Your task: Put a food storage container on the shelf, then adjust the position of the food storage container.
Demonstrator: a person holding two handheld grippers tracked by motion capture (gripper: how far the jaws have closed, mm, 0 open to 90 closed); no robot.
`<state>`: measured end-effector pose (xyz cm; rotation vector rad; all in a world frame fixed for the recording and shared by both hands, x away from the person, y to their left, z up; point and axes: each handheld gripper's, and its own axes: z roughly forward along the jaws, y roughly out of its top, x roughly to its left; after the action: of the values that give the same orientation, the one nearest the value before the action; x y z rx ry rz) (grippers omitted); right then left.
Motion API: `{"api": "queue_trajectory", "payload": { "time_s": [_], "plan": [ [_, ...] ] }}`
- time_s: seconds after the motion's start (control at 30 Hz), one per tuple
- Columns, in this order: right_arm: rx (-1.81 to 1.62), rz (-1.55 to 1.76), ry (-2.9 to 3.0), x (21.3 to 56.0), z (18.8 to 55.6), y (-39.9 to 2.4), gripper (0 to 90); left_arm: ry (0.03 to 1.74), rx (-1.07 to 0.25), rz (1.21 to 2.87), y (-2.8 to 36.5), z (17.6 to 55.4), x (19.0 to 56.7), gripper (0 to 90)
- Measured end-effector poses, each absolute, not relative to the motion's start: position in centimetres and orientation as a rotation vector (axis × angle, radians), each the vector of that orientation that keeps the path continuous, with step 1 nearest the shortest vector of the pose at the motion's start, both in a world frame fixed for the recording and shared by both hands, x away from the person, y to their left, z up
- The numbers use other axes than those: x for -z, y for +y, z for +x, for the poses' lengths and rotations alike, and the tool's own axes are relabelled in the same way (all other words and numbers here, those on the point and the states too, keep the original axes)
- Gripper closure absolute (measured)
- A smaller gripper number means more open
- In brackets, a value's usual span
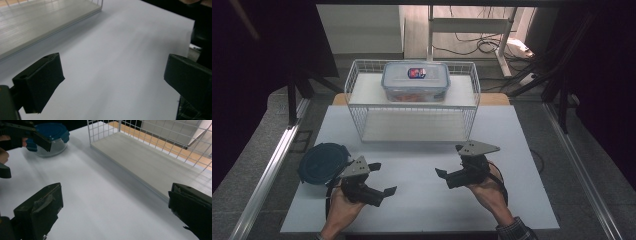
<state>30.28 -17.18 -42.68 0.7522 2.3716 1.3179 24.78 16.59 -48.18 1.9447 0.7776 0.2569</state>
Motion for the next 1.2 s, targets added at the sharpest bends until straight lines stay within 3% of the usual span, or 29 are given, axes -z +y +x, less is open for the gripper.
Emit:
{"api": "queue_trajectory", "payload": {
  "time_s": [0.2,0.53,0.9,1.03,1.2],
  "plan": [
    [-1.298,0.766,2.369,44.1,29.1,-17.5,0.0,0.783,-0.326,1.971,16.5,24.0,49.5,1.3],
    [-1.264,0.802,2.379,47.1,28.1,-19.0,0.8,0.771,-0.292,2.023,15.6,23.9,51.8,0.8],
    [-1.228,0.852,2.379,48.3,28.5,-20.1,1.0,0.865,-0.285,2.015,16.0,24.6,50.8,2.2],
    [-1.227,0.874,2.378,48.6,28.8,-20.3,1.2,0.906,-0.347,2.003,17.1,25.0,49.7,6.8],
    [-1.221,0.879,2.377,48.7,29.0,-20.4,1.5,0.978,-0.376,1.934,19.9,25.7,48.3,24.1]
  ]
}}
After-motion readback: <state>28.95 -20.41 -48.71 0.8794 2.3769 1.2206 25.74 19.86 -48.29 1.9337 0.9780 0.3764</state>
